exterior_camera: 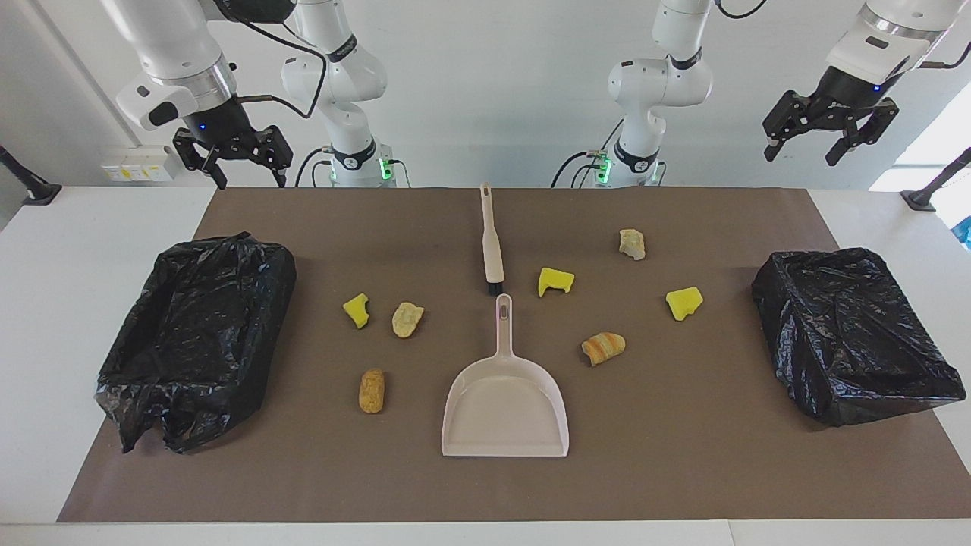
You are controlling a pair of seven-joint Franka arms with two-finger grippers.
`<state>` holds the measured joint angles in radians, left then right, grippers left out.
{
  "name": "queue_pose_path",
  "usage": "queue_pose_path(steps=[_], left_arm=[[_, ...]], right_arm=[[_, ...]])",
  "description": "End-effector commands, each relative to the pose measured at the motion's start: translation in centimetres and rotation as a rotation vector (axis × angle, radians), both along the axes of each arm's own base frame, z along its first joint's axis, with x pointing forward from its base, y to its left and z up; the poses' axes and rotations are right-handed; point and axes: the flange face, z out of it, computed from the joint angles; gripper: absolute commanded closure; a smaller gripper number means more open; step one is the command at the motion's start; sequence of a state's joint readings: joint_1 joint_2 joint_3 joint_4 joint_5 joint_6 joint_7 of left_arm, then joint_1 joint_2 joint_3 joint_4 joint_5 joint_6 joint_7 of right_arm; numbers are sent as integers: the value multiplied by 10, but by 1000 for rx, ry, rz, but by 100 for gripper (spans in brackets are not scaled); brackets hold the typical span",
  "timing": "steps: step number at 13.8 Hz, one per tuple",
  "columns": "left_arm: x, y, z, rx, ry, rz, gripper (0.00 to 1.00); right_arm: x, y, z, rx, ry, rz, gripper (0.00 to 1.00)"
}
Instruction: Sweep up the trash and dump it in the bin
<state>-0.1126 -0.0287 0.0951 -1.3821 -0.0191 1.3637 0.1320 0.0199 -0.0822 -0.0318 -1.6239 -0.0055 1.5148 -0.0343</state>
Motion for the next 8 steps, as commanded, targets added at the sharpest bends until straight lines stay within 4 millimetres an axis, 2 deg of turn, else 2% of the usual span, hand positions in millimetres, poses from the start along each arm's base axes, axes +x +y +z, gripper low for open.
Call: queue_pose_path(steps=[1, 6, 8], left_arm=[[-9, 2, -1, 13, 13, -7, 0], [-12, -10, -1, 9, 13, -32, 0], [-13, -3, -2, 9, 22, -17, 0]], right_arm=[[-4, 0, 1, 23, -20, 0, 0], [-4, 0, 1, 23, -20, 0, 0], [-4, 1, 1, 23, -18, 1, 0]])
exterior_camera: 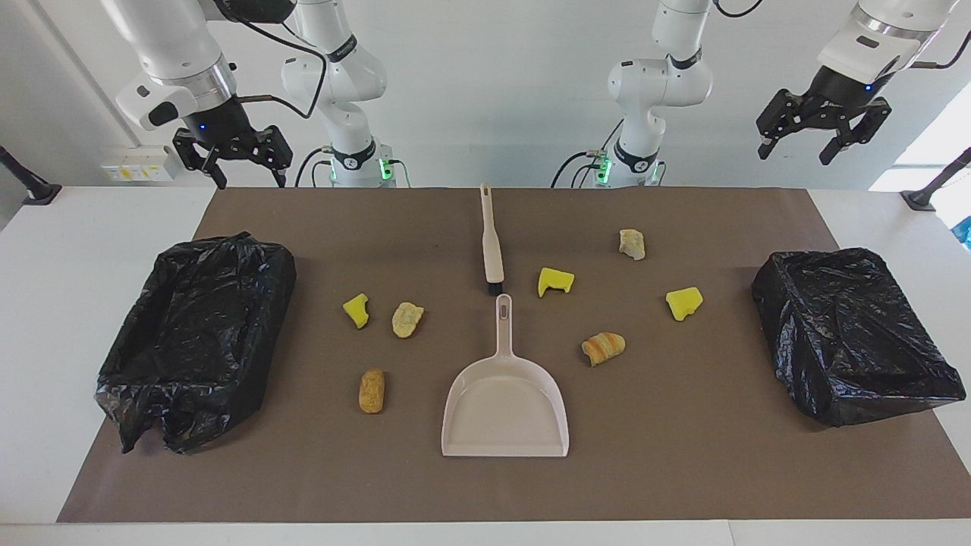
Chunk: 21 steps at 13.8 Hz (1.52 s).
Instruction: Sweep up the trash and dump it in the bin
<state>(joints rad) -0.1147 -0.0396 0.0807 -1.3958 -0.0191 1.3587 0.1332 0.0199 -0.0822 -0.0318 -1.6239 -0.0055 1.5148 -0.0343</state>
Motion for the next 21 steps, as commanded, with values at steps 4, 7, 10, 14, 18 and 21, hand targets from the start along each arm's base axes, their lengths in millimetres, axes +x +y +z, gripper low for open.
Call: queue_pose_path(steps=[4, 7, 10, 14, 18, 21], left_arm=[[-9, 5, -1, 9, 8, 2, 0], [-12, -3, -5, 6, 7, -15, 0], [-15, -4, -8, 5, 4, -20, 0], [-14, -3, -6, 4, -8, -18, 0], [-11, -2, -5, 4, -30, -14, 0], [-11, -1, -4, 4, -31, -13, 0]], right_arm=[[-4, 1, 1, 23, -20, 1, 0], [-4, 1, 1, 23, -20, 1, 0], [-4, 1, 1, 23, -19, 1, 0], [-4, 0, 1, 22, -20, -1, 0], [-4, 0, 1, 22, -20, 0, 0], [-4, 1, 1, 23, -18, 1, 0]])
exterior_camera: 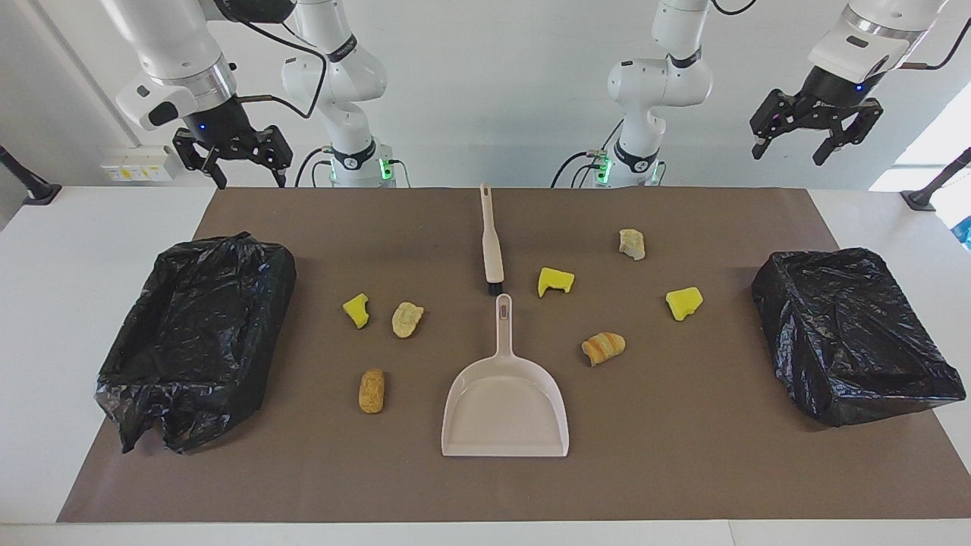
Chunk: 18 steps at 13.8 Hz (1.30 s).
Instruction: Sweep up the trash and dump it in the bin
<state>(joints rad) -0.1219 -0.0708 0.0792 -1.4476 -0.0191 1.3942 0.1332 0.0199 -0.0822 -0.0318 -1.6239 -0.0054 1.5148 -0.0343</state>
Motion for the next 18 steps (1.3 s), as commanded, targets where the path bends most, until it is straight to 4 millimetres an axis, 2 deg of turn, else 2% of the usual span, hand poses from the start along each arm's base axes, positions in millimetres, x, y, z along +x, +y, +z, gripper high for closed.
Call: queue_pose_path(steps=[1, 12, 18], left_arm=[[-6, 2, 0, 7, -17, -5, 0], [-2, 1, 0, 15, -20, -8, 0], [-2, -7, 0, 6, -29, -12, 0]], right_arm=[[-4, 1, 1, 22, -19, 1, 0], [-4, 1, 1, 22, -19, 1, 0], [-4, 0, 1, 23, -18, 0, 0]])
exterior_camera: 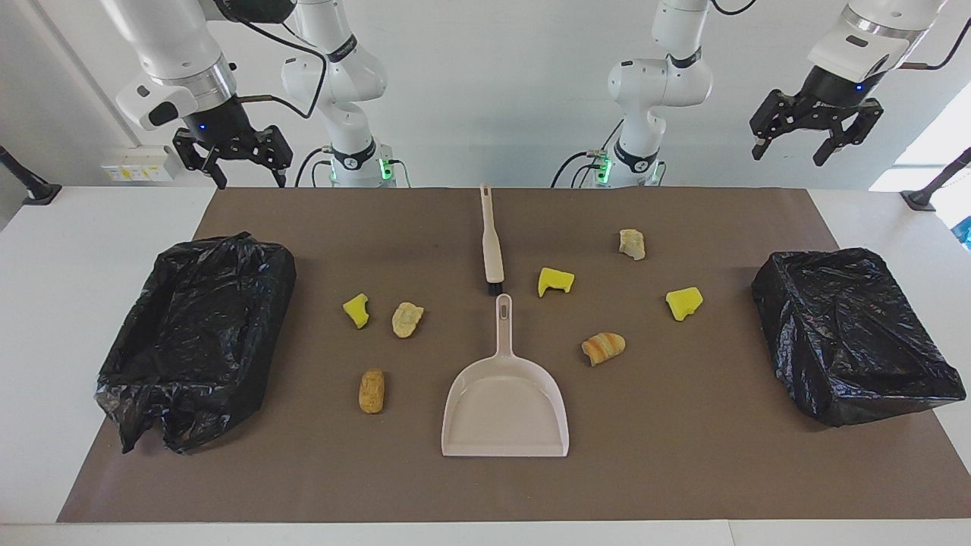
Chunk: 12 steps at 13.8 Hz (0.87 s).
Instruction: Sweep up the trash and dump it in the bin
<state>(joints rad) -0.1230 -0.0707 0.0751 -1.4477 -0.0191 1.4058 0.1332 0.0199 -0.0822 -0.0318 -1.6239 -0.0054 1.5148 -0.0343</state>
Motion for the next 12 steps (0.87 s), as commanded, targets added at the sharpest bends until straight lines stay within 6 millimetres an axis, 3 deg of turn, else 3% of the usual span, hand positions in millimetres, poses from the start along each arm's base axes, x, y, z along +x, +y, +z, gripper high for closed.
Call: queue_pose_path(steps=[1, 7, 12], left_arm=[[-3, -3, -1, 9, -18, -7, 0], [1, -17, -7, 12, -15, -3, 0], [1, -61, -13, 8, -15, -19, 0]], right_arm=[[-4, 1, 1, 23, -18, 1, 0], [-4, 0, 1, 22, -20, -1, 0], [-4, 1, 1, 22, -19, 1, 0]])
